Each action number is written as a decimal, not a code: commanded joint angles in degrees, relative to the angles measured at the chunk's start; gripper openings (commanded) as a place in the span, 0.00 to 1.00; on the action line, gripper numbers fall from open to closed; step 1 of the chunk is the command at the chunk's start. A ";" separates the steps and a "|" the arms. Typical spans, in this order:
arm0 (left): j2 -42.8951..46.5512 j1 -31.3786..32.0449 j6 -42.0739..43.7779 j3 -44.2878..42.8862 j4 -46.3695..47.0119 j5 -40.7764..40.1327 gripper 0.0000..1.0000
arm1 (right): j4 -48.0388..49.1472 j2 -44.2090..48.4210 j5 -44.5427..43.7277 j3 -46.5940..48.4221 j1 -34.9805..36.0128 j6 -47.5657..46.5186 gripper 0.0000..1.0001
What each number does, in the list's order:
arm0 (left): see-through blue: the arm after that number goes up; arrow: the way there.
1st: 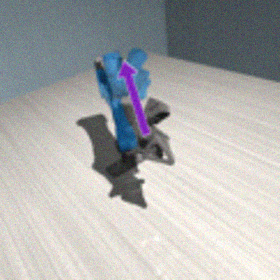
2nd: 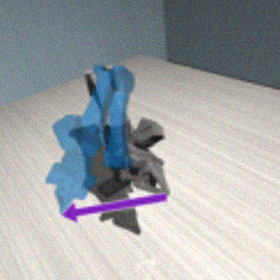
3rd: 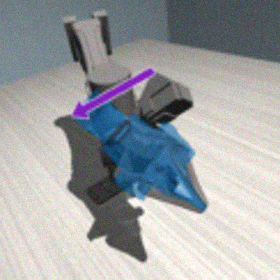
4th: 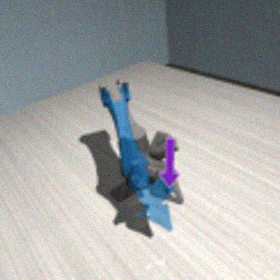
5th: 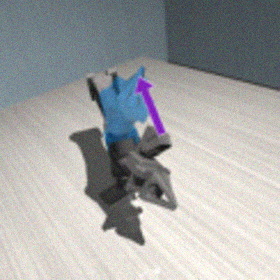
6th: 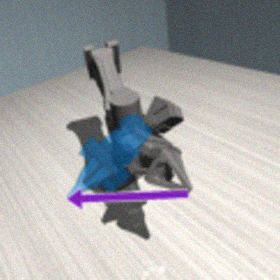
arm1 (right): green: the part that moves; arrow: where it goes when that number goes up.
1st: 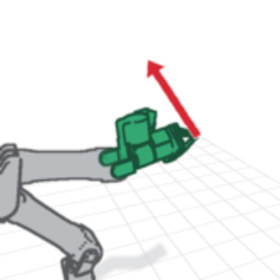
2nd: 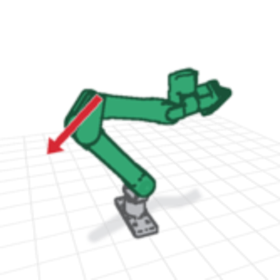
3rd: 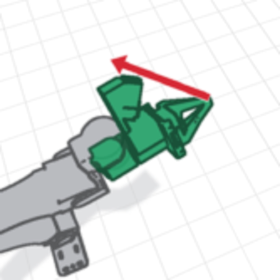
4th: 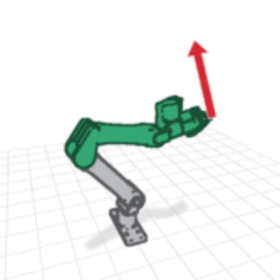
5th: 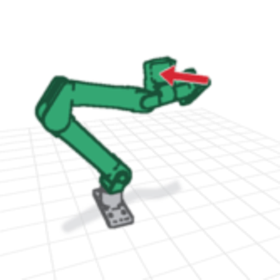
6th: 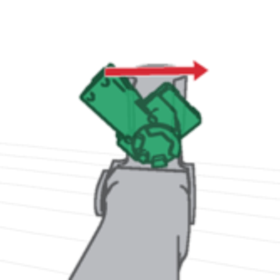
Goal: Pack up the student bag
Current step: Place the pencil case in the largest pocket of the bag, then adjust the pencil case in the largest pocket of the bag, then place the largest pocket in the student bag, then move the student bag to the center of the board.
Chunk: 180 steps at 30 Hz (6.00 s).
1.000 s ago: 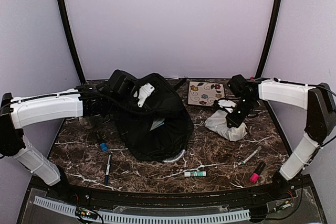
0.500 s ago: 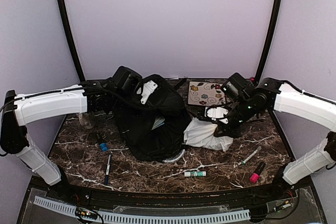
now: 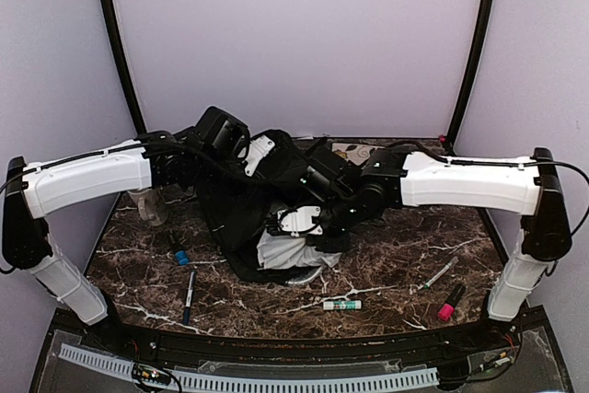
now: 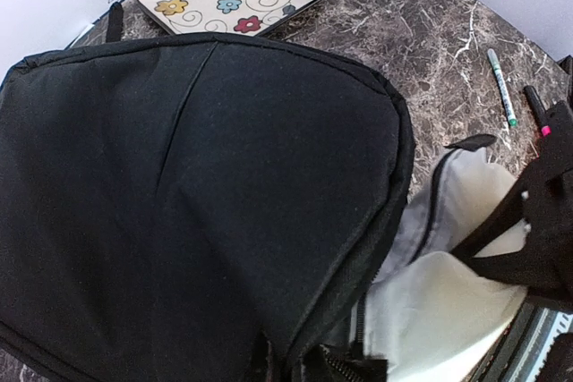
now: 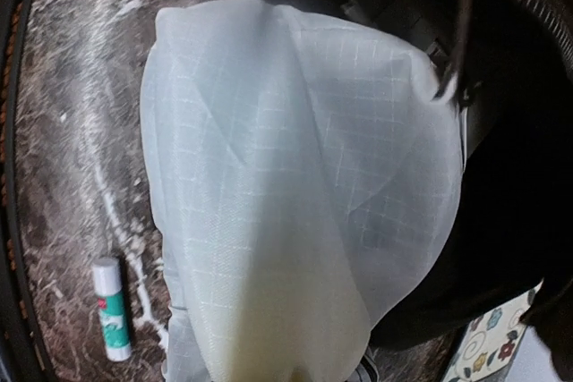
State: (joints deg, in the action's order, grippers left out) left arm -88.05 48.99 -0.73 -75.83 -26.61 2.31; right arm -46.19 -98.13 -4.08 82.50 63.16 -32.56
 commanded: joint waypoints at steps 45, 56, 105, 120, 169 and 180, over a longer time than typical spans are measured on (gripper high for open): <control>9.12 -0.04 -1.88 -1.99 0.95 6.97 0.00 | 36.19 -10.15 -7.25 1.38 -2.34 11.13 0.70; 9.43 -0.04 -2.74 0.57 2.48 6.55 0.00 | 31.60 -5.72 2.59 -1.40 -2.16 8.86 0.74; 9.01 -0.04 -3.02 3.97 4.21 7.94 0.00 | 55.75 -26.09 -24.81 5.36 -3.75 -1.42 0.18; 7.97 -0.10 -2.80 4.95 5.36 4.91 0.00 | 52.21 -8.41 -15.56 -18.41 -1.12 -0.11 0.31; 15.69 -5.39 -11.43 13.77 -7.09 -10.49 0.72 | 15.09 -3.66 26.10 -0.11 -18.42 8.72 0.58; 31.55 -5.58 -24.22 28.02 -8.96 -10.58 0.71 | 19.66 -16.53 10.86 -1.50 -19.76 14.39 0.55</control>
State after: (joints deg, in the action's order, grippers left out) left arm -62.83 43.38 -18.87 -51.72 -34.61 -9.04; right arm -28.71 -109.89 15.59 80.47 44.21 -21.58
